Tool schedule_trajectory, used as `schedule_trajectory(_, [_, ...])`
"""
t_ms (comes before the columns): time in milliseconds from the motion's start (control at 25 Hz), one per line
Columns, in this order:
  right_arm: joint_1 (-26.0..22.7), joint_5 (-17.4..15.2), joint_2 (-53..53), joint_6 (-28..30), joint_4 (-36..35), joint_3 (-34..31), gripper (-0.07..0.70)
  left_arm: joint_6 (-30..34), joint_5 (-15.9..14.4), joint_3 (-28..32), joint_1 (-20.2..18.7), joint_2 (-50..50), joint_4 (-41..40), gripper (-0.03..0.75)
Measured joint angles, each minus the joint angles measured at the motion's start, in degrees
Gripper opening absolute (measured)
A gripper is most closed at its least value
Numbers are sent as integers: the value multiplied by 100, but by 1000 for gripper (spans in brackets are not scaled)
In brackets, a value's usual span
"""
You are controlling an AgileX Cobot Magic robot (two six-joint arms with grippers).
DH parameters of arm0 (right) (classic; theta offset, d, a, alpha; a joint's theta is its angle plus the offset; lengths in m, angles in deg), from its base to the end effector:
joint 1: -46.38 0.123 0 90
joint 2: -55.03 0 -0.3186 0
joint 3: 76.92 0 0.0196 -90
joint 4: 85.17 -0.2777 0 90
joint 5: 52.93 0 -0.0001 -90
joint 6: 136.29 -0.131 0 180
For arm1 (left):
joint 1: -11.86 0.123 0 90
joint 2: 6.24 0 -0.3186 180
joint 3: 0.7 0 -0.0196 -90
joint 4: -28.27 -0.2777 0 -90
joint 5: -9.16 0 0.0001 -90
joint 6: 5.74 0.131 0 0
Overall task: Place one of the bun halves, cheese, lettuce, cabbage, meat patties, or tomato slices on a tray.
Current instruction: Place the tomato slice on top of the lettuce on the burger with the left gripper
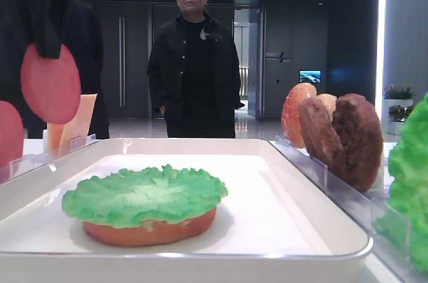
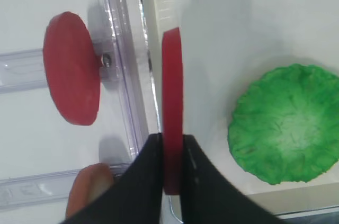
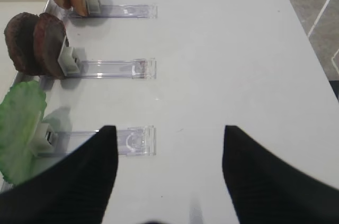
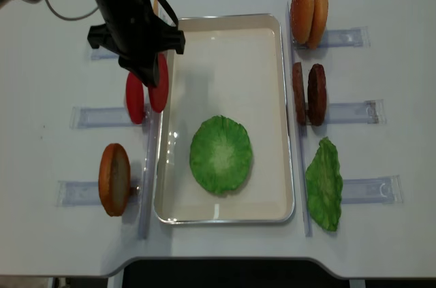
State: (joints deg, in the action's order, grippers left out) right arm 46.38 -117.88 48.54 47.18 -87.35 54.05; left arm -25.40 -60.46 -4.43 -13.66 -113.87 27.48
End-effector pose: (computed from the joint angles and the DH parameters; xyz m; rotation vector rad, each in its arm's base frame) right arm 0.0141 0.0045 0.2659 -0.0674 2.1009 0.0095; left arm 0.3486 -0.1645 0.2488 0.1611 3.0275 -0.0475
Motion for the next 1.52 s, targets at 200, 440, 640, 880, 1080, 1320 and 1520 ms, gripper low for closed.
schedule_trajectory(200, [0,0,0,0,0,0,416,164,-6,8,0,352,400,51])
schedule_trajectory(440, [0,0,0,0,0,0,416,295,-20,422,23,713,710,51])
schedule_trajectory(640, [0,0,0,0,0,0,416,674,158,988,108,937,1346,51])
schedule_trajectory(880, [0,0,0,0,0,0,416,1322,942,1587,115,1081,2332,51])
schedule_trajectory(1080, [0,0,0,0,0,0,416,2049,1493,2020,115,1081,3221,51])
schedule_trajectory(1320, [0,0,0,0,0,0,416,3203,1946,2616,115,1081,4446,51])
schedule_trajectory(1520, [0,0,0,0,0,0,416,3945,2262,3081,115,1081,5041,51])
